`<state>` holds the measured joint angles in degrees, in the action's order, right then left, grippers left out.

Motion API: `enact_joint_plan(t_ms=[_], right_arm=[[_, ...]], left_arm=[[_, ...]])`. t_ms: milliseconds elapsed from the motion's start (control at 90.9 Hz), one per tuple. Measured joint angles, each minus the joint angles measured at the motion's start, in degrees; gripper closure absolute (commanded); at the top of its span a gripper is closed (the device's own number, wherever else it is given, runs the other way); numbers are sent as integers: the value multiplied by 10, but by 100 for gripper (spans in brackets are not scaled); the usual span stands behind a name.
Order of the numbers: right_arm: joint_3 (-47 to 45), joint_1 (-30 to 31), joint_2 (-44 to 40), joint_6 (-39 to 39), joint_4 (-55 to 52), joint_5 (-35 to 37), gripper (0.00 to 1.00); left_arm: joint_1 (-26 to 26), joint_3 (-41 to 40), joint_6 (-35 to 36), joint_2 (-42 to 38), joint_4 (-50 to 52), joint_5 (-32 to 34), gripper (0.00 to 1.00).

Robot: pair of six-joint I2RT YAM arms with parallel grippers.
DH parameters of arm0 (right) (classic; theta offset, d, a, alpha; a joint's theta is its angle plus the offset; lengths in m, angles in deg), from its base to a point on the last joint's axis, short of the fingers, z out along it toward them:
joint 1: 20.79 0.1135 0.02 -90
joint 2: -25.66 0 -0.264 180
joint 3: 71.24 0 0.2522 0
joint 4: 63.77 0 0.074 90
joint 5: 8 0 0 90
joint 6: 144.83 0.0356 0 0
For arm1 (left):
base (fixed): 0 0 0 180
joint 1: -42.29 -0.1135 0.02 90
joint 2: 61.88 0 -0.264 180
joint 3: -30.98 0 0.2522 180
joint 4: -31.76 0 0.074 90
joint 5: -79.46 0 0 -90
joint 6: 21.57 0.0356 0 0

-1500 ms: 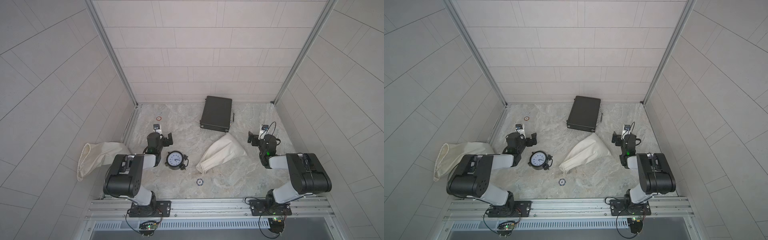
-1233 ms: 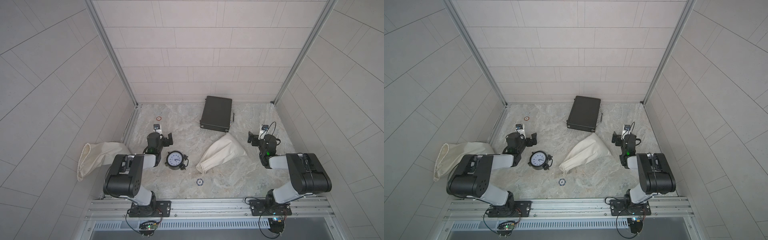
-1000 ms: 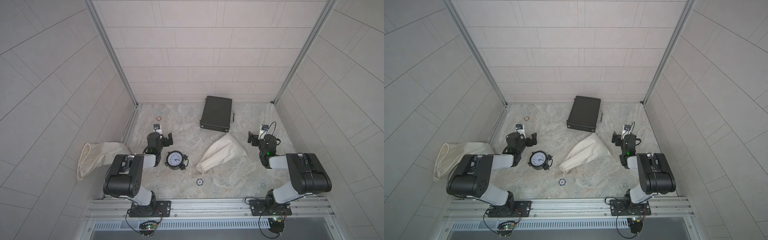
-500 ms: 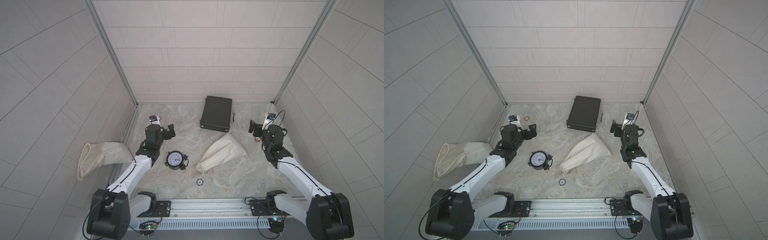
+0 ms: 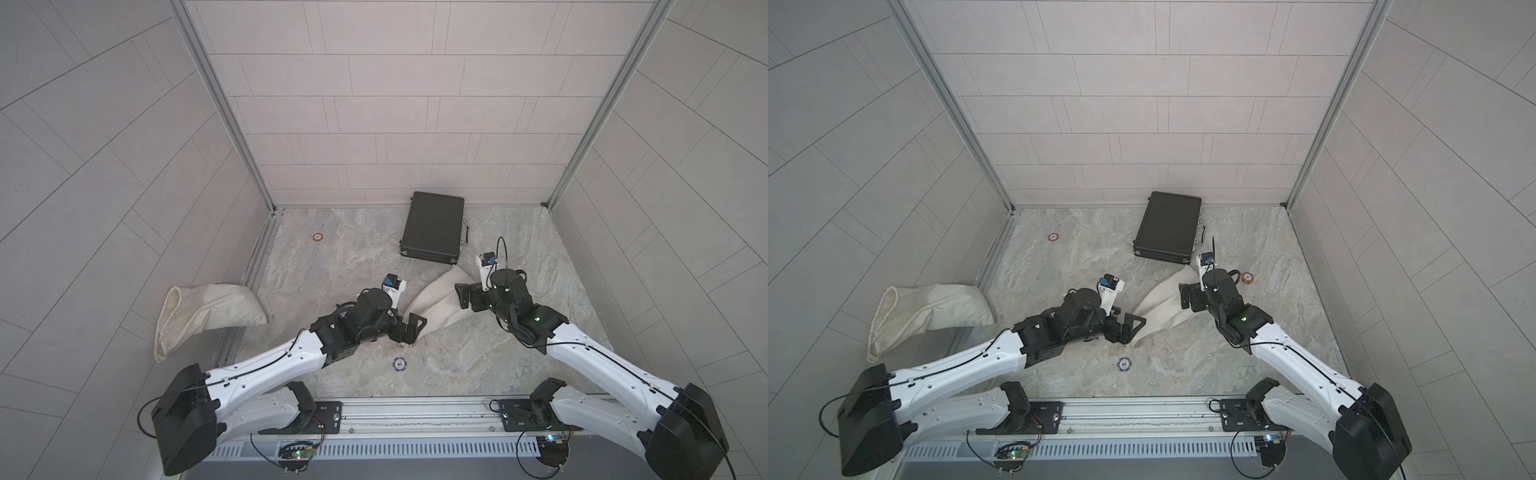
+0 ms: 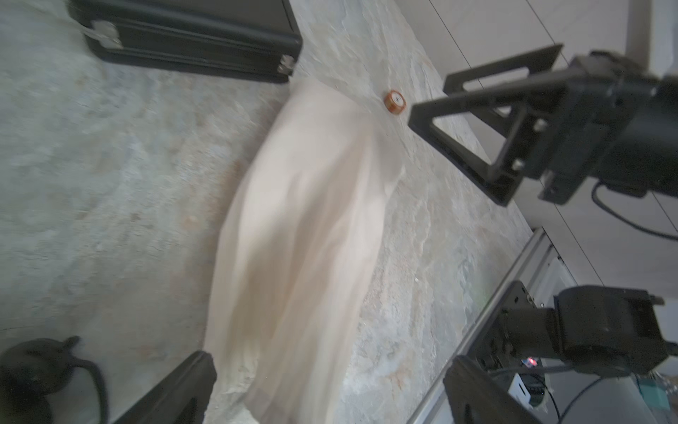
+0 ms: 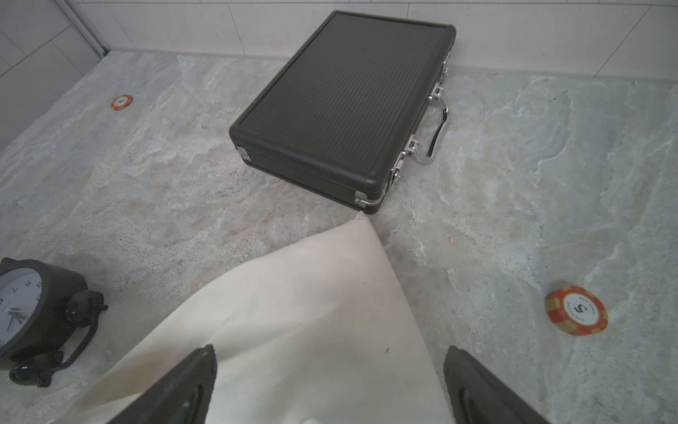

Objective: Close the soil bag
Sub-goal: Adjust the soil bag at the center of the board.

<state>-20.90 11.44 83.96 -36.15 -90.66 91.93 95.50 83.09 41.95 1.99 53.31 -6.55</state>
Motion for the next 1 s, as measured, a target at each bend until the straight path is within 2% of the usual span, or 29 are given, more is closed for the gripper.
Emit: enact_joint_plan(t_ms=[165, 253, 385, 506, 583, 792, 1001], right_arm=[[-1, 9, 10, 0, 0, -13, 0], [-1, 11, 10, -3, 1, -16, 0], [-1, 12, 10, -14, 0, -15, 0], [-1, 12, 10, -33, 6, -18, 0], [-7, 12, 5, -53, 26, -29, 0], [-47, 12, -3, -117, 109, -109, 0], [-52, 28, 68, -175, 215, -180, 0]], left_arm=[[29, 26, 7, 100, 9, 10, 36], [30, 30, 11, 133, 8, 24, 69], [28, 53, 27, 152, 19, 52, 99], [13, 110, 64, 166, 37, 62, 100], [-19, 146, 84, 179, 37, 48, 100], [-112, 214, 125, 230, 42, -40, 100], [-127, 254, 146, 250, 49, -114, 100]])
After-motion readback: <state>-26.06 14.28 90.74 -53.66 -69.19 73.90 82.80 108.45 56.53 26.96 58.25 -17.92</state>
